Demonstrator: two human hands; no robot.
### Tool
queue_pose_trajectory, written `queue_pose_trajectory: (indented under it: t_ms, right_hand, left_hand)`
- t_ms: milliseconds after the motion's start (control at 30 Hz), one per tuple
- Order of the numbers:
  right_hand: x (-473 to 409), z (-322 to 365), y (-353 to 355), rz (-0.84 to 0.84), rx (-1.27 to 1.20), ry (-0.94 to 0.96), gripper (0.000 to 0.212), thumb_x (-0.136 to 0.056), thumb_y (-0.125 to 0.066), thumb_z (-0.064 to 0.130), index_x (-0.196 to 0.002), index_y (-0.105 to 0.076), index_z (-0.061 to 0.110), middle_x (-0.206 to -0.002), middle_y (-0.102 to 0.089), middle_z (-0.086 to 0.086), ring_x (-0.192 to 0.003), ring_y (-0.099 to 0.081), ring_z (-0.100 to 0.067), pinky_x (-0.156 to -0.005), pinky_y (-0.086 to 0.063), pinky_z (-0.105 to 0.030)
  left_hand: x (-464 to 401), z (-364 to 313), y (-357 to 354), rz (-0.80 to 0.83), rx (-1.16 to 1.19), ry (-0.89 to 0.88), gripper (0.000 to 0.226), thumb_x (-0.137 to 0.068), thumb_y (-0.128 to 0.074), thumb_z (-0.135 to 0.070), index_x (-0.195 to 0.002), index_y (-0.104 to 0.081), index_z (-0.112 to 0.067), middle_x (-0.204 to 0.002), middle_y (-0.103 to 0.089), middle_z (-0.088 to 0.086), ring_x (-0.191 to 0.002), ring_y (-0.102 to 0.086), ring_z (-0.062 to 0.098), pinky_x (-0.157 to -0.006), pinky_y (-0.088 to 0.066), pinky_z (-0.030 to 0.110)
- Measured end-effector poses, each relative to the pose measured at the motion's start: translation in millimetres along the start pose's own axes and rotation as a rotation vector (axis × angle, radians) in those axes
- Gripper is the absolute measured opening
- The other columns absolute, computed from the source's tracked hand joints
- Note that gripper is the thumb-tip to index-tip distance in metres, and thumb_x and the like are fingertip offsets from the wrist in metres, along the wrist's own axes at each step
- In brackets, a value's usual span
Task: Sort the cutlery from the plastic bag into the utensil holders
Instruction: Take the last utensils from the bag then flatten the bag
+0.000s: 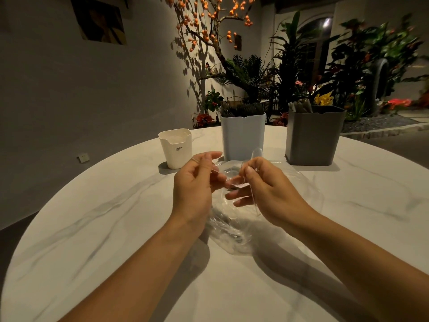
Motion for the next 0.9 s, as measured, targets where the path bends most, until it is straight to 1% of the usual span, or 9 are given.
queue_pose_trajectory:
  t_ms: [167,267,333,400,467,533,667,767,900]
  right_hand:
    - [0,3,12,-0.128,0.072,0.055,0.013,-0.105,-0.039,0.025,-0.107,-0.050,0.019,-0.095,-0.066,0.000,-0.062,-0.066,-0.010,-0.052,-0.049,-0.017]
    - [-1,6,21,-0.199,0.148,0.144,0.010,-0.106,-0.041,0.022,-0.110,-0.050,0.025,-0.097,-0.058,0.010,-0.076,-0.061,-0.006,-0.059,-0.048,-0.016]
    - [1,7,19,-0.160,0.220,0.210,0.013,-0.106,-0.041,0.019,-0.112,-0.049,0.027,-0.097,-0.057,0.014,-0.083,-0.062,-0.005,-0.060,-0.051,-0.015]
    - [3,5,12,-0.109,0.294,0.249,0.019,-0.106,-0.042,0.016,-0.115,-0.045,0.032,-0.097,-0.059,0.015,-0.085,-0.064,-0.004,-0.062,-0.056,-0.018]
    - [3,4,8,-0.091,0.349,0.239,0.023,-0.105,-0.043,0.017,-0.119,-0.040,0.035,-0.103,-0.060,0.012,-0.084,-0.065,-0.010,-0.069,-0.060,-0.025]
    - [1,3,7,-0.100,0.357,0.212,0.026,-0.105,-0.043,0.017,-0.122,-0.035,0.035,-0.110,-0.055,0.012,-0.091,-0.063,-0.009,-0.076,-0.058,-0.022]
    - [0,-2,7,-0.080,0.366,0.159,0.024,-0.105,-0.042,0.017,-0.124,-0.038,0.030,-0.116,-0.057,0.008,-0.098,-0.063,-0.013,-0.086,-0.058,-0.028]
    - [0,-6,1,-0.040,0.428,0.168,0.017,-0.106,-0.041,0.022,-0.122,-0.046,0.025,-0.104,-0.063,0.006,-0.086,-0.063,-0.012,-0.075,-0.058,-0.025]
    - [0,-8,2,-0.082,0.543,0.181,0.021,-0.105,-0.042,0.031,-0.118,-0.055,0.023,-0.099,-0.066,0.005,-0.076,-0.062,-0.011,-0.070,-0.057,-0.025]
  left_hand:
    - [1,-3,3,-0.007,0.041,0.019,0.016,-0.092,-0.069,-0.019,-0.108,-0.069,-0.017,-0.079,-0.074,-0.004,-0.077,-0.075,0.015,-0.072,-0.061,0.026]
    - [4,-5,-5,0.216,-0.175,-0.030,0.021,-0.089,-0.073,-0.017,-0.109,-0.069,-0.021,-0.085,-0.075,-0.001,-0.076,-0.075,0.014,-0.068,-0.058,0.021]
    - [10,0,-17,0.417,-0.317,-0.009,0.020,-0.093,-0.069,-0.018,-0.113,-0.067,-0.022,-0.083,-0.075,-0.002,-0.076,-0.073,0.013,-0.072,-0.059,0.023]
    - [16,7,-24,0.509,-0.346,0.039,0.014,-0.099,-0.059,-0.016,-0.111,-0.060,-0.024,-0.078,-0.072,-0.003,-0.072,-0.069,0.011,-0.072,-0.058,0.027]
    - [19,10,-28,0.522,-0.354,0.091,0.013,-0.104,-0.049,-0.015,-0.108,-0.052,-0.027,-0.076,-0.067,-0.003,-0.066,-0.063,0.006,-0.069,-0.057,0.026]
    - [19,10,-27,0.495,-0.385,0.102,0.015,-0.106,-0.042,-0.018,-0.113,-0.049,-0.029,-0.078,-0.063,-0.003,-0.063,-0.056,0.003,-0.065,-0.053,0.019]
    - [16,12,-26,0.465,-0.383,0.047,0.017,-0.107,-0.034,-0.014,-0.114,-0.045,-0.025,-0.079,-0.059,0.003,-0.071,-0.053,0.012,-0.068,-0.052,0.024]
    - [17,18,-27,0.452,-0.349,0.035,0.017,-0.105,-0.036,-0.015,-0.099,-0.046,-0.027,-0.072,-0.055,-0.008,-0.067,-0.048,0.009,-0.067,-0.046,0.032]
    - [21,19,-31,0.458,-0.314,-0.009,0.017,-0.108,-0.038,-0.019,-0.098,-0.049,-0.029,-0.066,-0.055,-0.022,-0.064,-0.052,-0.002,-0.064,-0.041,0.017]
Point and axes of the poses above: each hand's wrist, its own x-axis away from the middle knuckle, its own y-axis out of the back of the hand, z = x × y, the point moved 5 cm from there along -x, towards the middle knuckle
